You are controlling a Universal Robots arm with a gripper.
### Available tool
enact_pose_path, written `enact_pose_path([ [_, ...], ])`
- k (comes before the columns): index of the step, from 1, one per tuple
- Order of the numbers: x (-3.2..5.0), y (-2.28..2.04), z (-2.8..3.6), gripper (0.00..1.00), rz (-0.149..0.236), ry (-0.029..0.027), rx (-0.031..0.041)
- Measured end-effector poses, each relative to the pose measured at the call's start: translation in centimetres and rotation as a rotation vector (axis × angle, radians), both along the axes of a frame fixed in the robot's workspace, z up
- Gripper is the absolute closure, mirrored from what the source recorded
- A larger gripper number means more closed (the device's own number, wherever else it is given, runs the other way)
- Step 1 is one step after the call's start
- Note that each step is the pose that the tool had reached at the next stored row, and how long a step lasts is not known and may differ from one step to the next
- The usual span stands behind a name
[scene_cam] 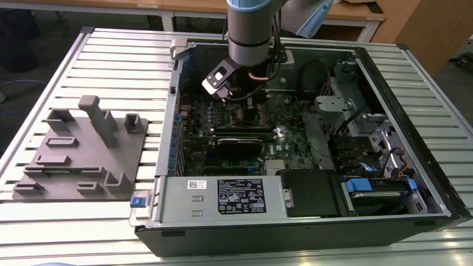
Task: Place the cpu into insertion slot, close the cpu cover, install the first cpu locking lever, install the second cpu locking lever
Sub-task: 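Place the cpu into insertion slot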
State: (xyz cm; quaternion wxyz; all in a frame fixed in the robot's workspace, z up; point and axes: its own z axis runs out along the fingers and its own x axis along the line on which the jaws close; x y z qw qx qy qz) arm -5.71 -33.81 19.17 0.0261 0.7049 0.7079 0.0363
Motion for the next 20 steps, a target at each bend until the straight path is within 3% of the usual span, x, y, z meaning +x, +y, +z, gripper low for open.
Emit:
enact_pose_path([
  [20, 0.05, 0.01, 0.20, 0.46, 0.000, -0.0002, 0.0003],
])
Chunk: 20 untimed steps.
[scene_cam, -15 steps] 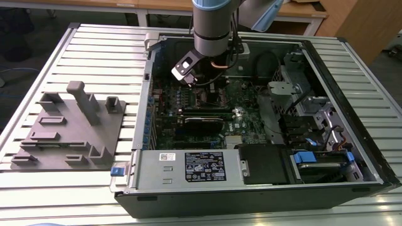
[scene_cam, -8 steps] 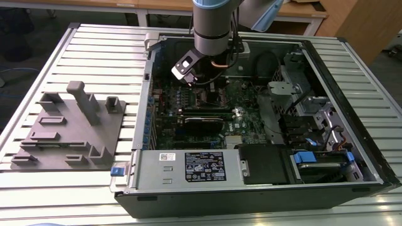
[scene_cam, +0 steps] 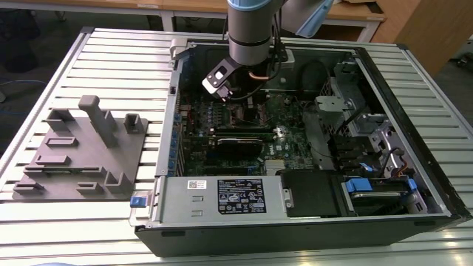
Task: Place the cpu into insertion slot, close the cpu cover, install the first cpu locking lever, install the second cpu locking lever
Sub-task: 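Place the cpu into insertion slot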
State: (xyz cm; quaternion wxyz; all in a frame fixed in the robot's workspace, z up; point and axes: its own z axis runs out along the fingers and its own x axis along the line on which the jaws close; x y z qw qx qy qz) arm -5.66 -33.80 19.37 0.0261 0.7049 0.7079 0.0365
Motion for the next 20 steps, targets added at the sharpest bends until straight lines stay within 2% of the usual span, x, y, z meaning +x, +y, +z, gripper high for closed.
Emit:
enact_pose_path([
  [20, 0.13, 0.00, -0.10, 0.46, 0.000, 0.0001, -0.0002],
])
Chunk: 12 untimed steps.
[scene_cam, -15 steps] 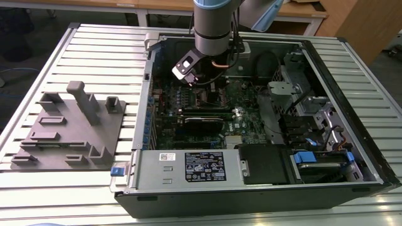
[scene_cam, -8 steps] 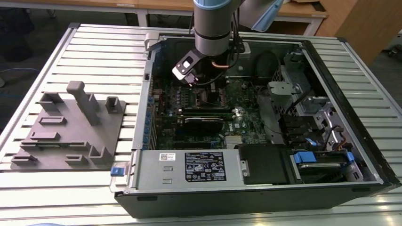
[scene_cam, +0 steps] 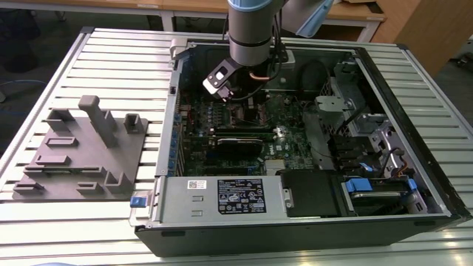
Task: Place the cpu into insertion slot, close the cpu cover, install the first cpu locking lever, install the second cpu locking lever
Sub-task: 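Place the cpu into insertion slot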
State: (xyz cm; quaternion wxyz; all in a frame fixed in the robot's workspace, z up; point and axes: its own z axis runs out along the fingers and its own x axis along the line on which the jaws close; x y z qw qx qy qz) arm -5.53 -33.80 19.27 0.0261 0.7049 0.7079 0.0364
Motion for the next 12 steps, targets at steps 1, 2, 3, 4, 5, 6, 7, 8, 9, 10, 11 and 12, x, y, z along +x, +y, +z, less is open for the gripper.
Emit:
enact_pose_path([
  [1, 0.00, 0.00, -0.03, 0.46, 0.000, -0.0001, 0.0000],
  [2, 0.00, 0.00, -0.08, 0.46, 0.000, 0.0000, 0.0000],
  [3, 0.00, -0.01, -0.12, 0.46, 0.000, 0.0002, -0.0003],
  [4, -0.01, -0.01, -0.17, 0.46, 0.000, 0.0005, -0.0006],
  [5, -0.01, -0.02, -0.23, 0.46, 0.000, 0.0007, -0.0007],
  [6, -0.01, -0.02, -0.27, 0.46, 0.000, 0.0007, -0.0008],
  [7, -0.01, -0.02, -0.29, 0.46, 0.000, 0.0005, -0.0006],
  [8, -0.01, -0.01, -0.31, 0.46, 0.000, 0.0003, -0.0003],
  [9, 0.00, 0.00, -0.33, 0.46, 0.000, 0.0000, 0.0000],
  [10, 0.00, 0.00, -0.33, 0.46, 0.000, 0.0000, 0.0001],
  [11, 0.00, 0.00, -0.33, 0.46, 0.000, 0.0000, 0.0000],
  [12, 0.00, 0.00, -0.33, 0.46, 0.000, 0.0001, -0.0001],
])
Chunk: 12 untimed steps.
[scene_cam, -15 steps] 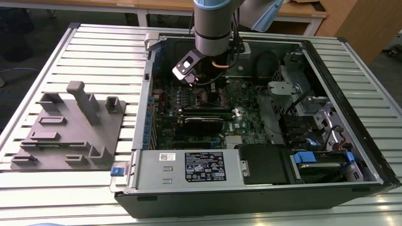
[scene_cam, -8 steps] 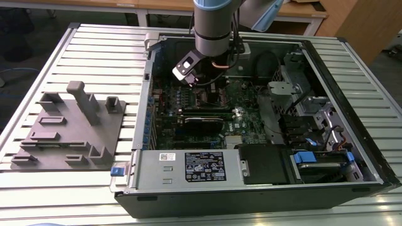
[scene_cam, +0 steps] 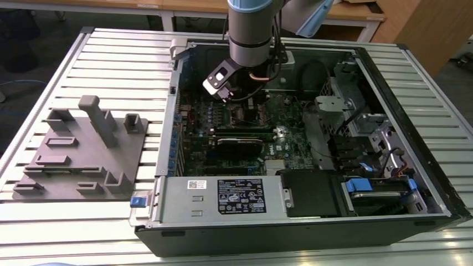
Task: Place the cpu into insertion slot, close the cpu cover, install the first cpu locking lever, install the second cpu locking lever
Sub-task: 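Place the cpu into insertion slot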
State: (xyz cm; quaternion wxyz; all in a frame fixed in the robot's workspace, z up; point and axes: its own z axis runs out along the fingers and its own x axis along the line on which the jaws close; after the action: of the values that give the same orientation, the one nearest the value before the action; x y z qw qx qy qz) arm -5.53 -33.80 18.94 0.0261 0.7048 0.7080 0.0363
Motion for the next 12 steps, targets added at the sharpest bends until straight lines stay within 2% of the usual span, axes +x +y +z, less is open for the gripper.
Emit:
enact_pose_path([
  [8, 0.03, 0.03, -0.09, 0.45, 0.000, -0.0013, 0.0018],
  [9, 0.02, 0.03, -0.08, 0.40, 0.000, -0.0009, 0.0014],
  [12, 0.00, 0.01, 0.02, 0.40, 0.000, -0.0002, 0.0004],
])
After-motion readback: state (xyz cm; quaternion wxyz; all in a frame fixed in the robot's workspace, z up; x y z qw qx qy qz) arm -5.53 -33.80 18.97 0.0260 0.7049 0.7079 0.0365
